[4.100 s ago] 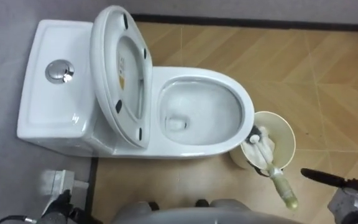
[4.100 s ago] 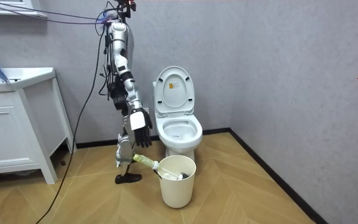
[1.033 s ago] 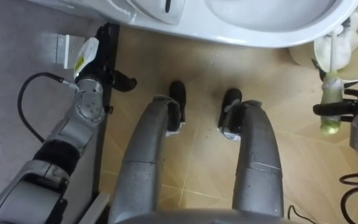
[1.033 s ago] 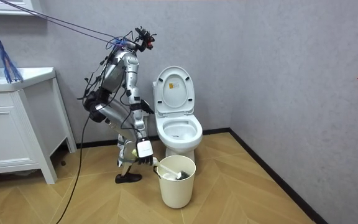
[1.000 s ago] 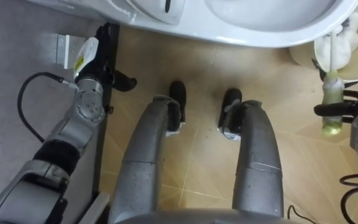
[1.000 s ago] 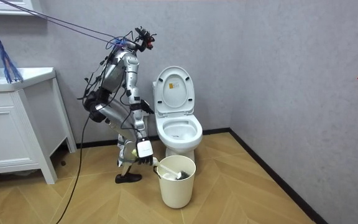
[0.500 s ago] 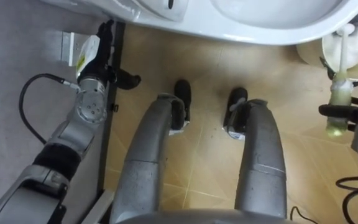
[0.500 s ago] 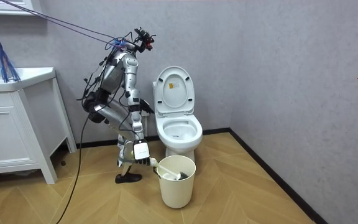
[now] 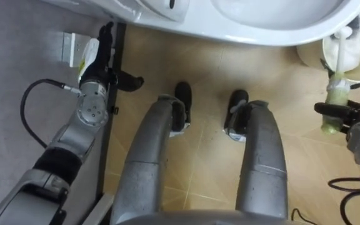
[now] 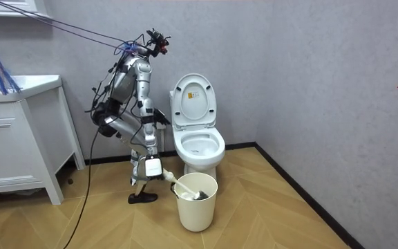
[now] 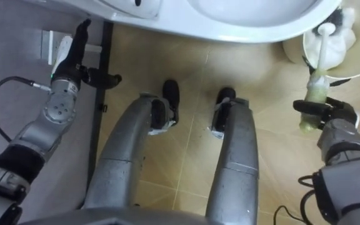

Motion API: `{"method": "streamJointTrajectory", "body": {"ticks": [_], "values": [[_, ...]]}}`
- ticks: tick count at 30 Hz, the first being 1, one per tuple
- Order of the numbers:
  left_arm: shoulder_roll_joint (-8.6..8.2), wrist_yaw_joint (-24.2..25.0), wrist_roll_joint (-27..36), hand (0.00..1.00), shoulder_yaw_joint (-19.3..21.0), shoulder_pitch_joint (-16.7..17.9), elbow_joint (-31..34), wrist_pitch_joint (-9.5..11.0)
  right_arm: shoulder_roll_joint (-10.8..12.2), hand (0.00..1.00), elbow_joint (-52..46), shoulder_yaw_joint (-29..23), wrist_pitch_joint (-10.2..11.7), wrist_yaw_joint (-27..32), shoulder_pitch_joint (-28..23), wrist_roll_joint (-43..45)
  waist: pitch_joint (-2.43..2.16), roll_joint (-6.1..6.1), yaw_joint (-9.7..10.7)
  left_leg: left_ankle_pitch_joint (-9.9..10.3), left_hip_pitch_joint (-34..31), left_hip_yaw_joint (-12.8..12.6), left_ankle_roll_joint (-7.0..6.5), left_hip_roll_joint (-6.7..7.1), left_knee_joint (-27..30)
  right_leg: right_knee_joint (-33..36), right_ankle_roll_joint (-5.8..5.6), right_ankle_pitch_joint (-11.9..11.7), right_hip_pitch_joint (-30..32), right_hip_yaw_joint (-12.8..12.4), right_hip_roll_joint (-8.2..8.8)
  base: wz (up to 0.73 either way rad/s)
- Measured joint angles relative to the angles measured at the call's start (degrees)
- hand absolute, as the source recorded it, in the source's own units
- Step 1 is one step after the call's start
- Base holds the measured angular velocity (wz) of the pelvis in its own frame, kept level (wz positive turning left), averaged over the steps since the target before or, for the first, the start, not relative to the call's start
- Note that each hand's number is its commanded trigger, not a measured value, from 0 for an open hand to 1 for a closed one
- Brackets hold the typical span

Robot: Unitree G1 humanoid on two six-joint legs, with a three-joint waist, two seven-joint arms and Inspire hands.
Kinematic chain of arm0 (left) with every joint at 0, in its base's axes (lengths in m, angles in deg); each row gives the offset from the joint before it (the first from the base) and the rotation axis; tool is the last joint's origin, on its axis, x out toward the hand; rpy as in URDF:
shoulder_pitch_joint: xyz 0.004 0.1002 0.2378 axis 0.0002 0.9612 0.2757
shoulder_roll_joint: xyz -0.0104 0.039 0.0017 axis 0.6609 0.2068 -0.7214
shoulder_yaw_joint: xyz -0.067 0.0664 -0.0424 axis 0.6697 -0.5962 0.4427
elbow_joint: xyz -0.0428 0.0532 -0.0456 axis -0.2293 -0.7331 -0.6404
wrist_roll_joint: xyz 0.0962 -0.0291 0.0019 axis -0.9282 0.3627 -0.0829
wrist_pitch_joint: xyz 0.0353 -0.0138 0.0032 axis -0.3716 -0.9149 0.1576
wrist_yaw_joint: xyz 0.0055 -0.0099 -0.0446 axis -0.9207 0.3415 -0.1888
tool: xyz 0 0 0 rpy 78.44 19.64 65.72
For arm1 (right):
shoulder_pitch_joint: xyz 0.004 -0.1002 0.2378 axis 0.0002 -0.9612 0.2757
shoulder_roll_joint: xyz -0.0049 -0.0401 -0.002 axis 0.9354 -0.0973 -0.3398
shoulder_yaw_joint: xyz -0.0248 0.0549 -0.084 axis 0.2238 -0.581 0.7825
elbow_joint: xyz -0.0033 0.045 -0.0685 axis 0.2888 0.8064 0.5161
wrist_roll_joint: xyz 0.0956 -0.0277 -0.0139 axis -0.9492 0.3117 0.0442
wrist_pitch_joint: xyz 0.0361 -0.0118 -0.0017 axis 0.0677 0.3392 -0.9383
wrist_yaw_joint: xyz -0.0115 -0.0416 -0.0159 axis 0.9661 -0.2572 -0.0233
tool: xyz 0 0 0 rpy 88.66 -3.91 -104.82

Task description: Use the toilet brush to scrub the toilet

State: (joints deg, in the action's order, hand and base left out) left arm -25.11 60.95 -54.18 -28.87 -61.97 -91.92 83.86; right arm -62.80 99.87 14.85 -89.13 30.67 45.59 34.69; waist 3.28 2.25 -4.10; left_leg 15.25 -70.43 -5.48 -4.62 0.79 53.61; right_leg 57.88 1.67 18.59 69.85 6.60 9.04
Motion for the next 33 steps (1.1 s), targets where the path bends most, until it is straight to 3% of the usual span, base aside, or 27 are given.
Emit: {"method": "streamJointTrajectory", "body": {"ticks": [8, 18, 22, 24, 28, 33], "values": [[-0.06, 0.1, -0.2, 0.0, -0.5, 3.1, 0.7, 0.1, 1.6, 1.0, 2.0, -0.1, -1.3, -4.7, -3.8, -7.4, -0.04, -0.12, 0.9, -0.2, 9.5, 0.6, -0.18, 0.03, -3.8, -4.9, -0.7, -0.6, -10.3, 1.2, -0.27, -0.02], [-0.11, 1.5, -1.4, 0.0, -0.1, 8.8, -0.2, 0.1, 6.5, 1.0, 3.6, -2.9, -1.4, -6.9, -8.2, -15.1, -0.74, -1.49, 2.5, -1.6, 25.5, 1.7, 0.21, 0.02, -13.5, -16.3, -1.44, -2.6, -27.5, 3.0, -1.69, 0.01], [-0.28, 1.6, -2.6, 0.0, 1.7, 10.9, -0.2, 0.1, 7.8, 1.0, 3.6, -4.7, -1.4, -7.4, -9.8, -17.4, -0.94, -2.32, 2.6, -1.6, 30.6, 2.0, 0.3, 0.1, -16.2, -19.1, -1.75, -2.8, -32.7, 2.9, -2.22, 0.03], [-0.39, 1.5, -4.3, 0.0, 1.9, 12.0, -0.1, 0.1, 8.1, 1.0, 3.6, -5.9, -1.2, -8.1, -11.1, -18.6, -0.99, -2.34, 2.8, -1.7, 33.7, 2.7, 0.45, 0.18, -17.8, -21.4, -1.86, -2.8, -36.5, 4.0, -2.35, 0.14], [-1.07, 1.6, -7.4, 0.0, 4.7, 14.8, 0.9, 0.3, 8.8, 1.0, 3.5, -8.5, -1.1, -8.7, -13.8, -19.7, -1.55, -2.88, 2.7, -2.0, 37.8, 4.2, 0.9, 0.17, -20.7, -26.0, -2.08, -3.4, -41.9, 5.1, -3.18, 0.14], [-1.62, 1.5, -11.6, 0.0, 9.9, 23.3, 8.6, 0.3, 10.4, 1.0, 1.1, -12.9, -1.0, -9.2, -19.4, -20.3, -2.43, -4.25, 2.7, -2.2, 46.1, 5.0, 1.37, 0.17, -26.3, -33.0, -2.19, -4.3, -51.1, 6.4, -4.01, 0.08]]}}
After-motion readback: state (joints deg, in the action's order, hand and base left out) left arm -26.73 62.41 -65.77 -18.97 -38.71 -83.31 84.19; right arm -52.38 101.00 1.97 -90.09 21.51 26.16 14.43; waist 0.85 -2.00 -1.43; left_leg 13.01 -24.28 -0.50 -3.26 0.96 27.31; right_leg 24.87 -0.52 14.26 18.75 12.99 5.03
